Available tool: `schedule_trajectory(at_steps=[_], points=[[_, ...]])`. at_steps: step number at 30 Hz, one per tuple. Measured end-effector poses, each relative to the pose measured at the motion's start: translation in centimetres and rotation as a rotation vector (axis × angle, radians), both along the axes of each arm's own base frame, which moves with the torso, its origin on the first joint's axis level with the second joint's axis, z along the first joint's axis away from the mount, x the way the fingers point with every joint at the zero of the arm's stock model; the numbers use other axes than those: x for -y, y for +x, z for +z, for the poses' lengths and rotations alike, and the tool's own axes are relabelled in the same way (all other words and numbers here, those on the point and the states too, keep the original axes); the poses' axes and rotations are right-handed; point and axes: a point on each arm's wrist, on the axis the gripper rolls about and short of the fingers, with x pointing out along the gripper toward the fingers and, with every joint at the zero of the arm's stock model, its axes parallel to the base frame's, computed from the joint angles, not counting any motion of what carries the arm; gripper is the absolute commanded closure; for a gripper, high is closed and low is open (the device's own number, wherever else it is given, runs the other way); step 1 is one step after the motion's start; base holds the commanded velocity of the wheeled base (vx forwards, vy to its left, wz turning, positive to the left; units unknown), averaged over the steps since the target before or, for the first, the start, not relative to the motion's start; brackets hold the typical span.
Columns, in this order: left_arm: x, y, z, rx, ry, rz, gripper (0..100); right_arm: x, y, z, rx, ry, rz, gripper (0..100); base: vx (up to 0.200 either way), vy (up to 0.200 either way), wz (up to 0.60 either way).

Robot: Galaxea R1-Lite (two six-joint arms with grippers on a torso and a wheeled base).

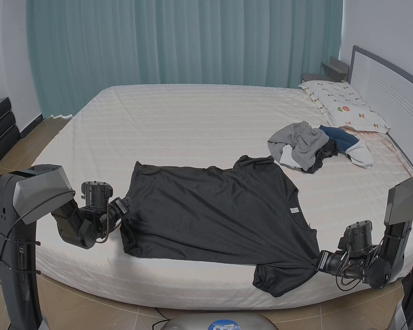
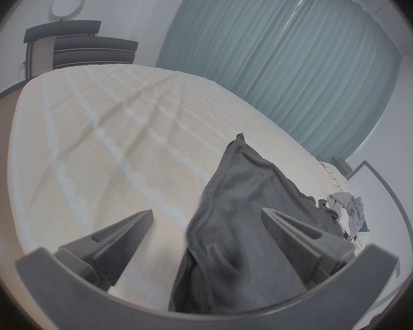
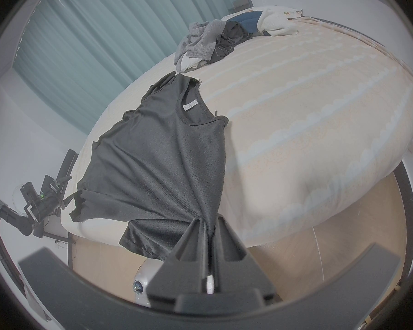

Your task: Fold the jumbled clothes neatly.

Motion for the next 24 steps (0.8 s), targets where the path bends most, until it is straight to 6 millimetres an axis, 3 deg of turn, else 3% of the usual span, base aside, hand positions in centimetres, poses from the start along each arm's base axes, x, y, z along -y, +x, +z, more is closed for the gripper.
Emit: schedule_trajectory(at_steps=[2, 3, 9, 14, 24], points=[[0.0, -0.8, 0.2, -0.004, -0.012, -0.023, 0, 0.0, 0.0, 0.0, 0.002, 0.000, 0.000, 100, 0.000, 0.000, 0.00], [0.0, -1.2, 0.3, -0.007, -0.018, -0.033, 0, 0.0, 0.0, 0.0, 0.001, 0.000, 0.000, 0, 0.000, 0.000, 0.00], [1.1, -4.6, 1.5, -0.051, -0.036, -0.112, 0, -0.1, 0.1, 0.0, 0.003, 0.001, 0.004, 0, 0.000, 0.000, 0.00], [3.3, -7.7, 1.8, -0.102, -0.013, -0.210, 0, -0.2, 0.0, 0.0, 0.001, 0.003, 0.007, 0, 0.000, 0.000, 0.00], [5.0, -10.3, 1.3, -0.165, 0.081, -0.315, 0, -0.1, -0.3, 0.1, -0.006, 0.006, 0.003, 0, 0.000, 0.000, 0.00]])
